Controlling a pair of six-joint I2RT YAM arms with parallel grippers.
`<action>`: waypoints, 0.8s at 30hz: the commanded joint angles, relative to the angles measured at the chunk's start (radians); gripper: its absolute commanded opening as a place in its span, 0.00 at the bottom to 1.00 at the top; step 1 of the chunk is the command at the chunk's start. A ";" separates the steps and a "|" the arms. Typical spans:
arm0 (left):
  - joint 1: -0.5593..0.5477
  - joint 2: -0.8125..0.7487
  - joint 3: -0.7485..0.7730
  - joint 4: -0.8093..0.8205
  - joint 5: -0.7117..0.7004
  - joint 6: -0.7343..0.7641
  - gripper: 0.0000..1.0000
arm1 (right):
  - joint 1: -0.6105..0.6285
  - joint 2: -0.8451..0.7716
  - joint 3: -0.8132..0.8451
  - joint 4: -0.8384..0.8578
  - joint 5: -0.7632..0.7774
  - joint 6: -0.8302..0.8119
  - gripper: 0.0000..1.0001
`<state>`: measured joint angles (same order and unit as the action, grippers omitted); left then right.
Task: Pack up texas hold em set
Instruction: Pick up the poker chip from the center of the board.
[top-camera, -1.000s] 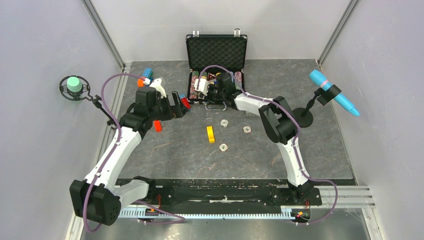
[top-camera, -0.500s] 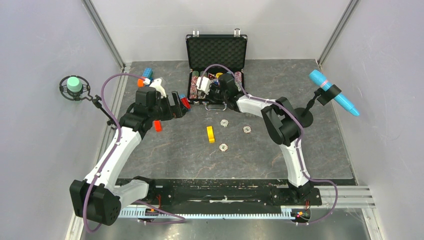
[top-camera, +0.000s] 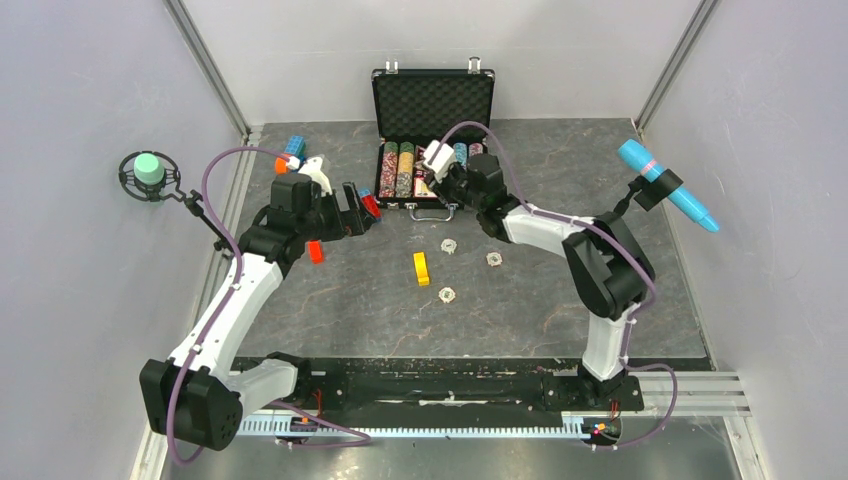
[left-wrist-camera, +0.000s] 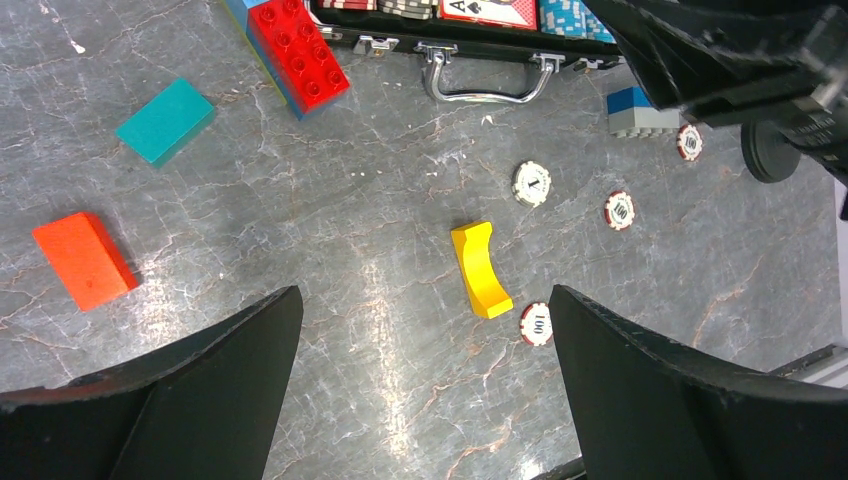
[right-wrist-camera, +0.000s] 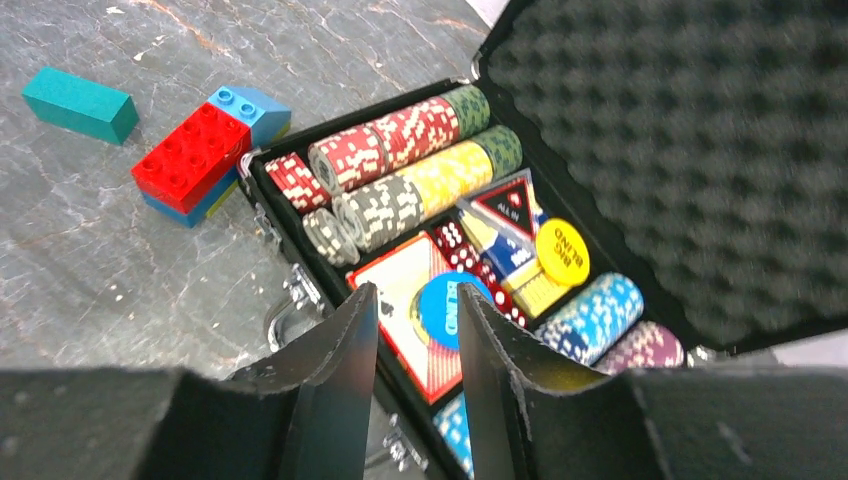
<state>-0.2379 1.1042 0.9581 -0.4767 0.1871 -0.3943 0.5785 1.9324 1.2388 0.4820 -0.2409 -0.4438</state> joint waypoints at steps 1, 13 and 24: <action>0.008 0.007 -0.005 0.035 0.021 0.044 1.00 | -0.002 -0.137 -0.116 0.053 0.127 0.157 0.37; 0.009 0.010 -0.007 0.035 0.023 0.042 1.00 | -0.002 -0.178 0.034 -0.634 0.369 0.521 0.40; 0.009 0.007 -0.009 0.035 0.027 0.042 1.00 | 0.018 -0.095 0.068 -0.813 0.307 0.668 0.57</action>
<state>-0.2352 1.1137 0.9581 -0.4763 0.1936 -0.3943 0.5808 1.8141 1.2938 -0.2657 0.0738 0.1532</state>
